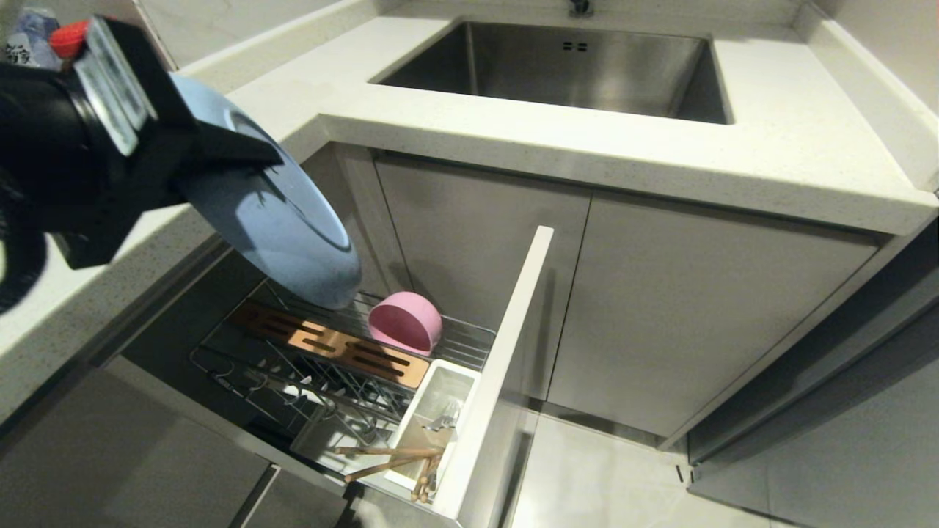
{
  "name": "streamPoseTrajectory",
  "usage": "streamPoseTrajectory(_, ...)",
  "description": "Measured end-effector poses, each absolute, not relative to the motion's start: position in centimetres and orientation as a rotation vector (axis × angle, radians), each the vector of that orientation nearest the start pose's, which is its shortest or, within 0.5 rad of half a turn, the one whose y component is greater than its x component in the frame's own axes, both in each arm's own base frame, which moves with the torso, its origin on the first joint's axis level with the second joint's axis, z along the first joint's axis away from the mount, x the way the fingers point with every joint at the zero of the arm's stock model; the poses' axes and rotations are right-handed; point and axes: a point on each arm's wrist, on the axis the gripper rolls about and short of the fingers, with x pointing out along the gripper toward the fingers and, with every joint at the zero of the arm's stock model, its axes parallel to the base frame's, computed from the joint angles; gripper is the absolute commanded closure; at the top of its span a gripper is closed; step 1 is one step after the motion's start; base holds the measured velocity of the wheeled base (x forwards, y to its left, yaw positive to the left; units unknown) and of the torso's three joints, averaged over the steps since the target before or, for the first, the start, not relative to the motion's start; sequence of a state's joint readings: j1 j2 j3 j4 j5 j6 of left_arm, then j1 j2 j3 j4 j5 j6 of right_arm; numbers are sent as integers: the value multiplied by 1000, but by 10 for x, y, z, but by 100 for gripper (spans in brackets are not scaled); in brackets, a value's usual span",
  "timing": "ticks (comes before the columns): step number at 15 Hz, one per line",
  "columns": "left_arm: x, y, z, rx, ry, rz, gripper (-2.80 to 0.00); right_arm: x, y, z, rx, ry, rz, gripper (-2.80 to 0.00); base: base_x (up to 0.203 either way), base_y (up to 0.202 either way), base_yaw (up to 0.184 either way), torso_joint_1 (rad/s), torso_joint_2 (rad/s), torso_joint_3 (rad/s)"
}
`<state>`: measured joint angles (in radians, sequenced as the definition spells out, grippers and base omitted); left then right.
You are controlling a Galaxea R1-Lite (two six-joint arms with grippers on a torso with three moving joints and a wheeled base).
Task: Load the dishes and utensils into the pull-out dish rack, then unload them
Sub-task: Take the plate out of the cupboard
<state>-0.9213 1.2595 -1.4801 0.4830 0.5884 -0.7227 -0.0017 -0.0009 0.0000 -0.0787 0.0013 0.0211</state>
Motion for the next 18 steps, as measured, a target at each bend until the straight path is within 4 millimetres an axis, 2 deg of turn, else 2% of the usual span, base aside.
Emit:
streamPoseTrajectory(2,92,-99,391,-466,201,-250,0,-23,0,84,21,-80,0,0,0,0,0,0,0,0)
streamPoseTrajectory(5,79,-70,410,-358,78,-179,0,-23,0,84,21,-80,0,0,0,0,0,0,0,0)
streamPoseTrajectory(10,66,-24,418,-149,-23,126,0,-23,0,84,21,-80,0,0,0,0,0,0,0,0)
streamPoseTrajectory(14,50,3,405,22,83,465,0,-23,0,83,21,-79,0,0,0,0,0,0,0,0)
streamPoseTrajectory(18,31,15,391,252,322,762,0,-23,0,84,21,-80,0,0,0,0,0,0,0,0)
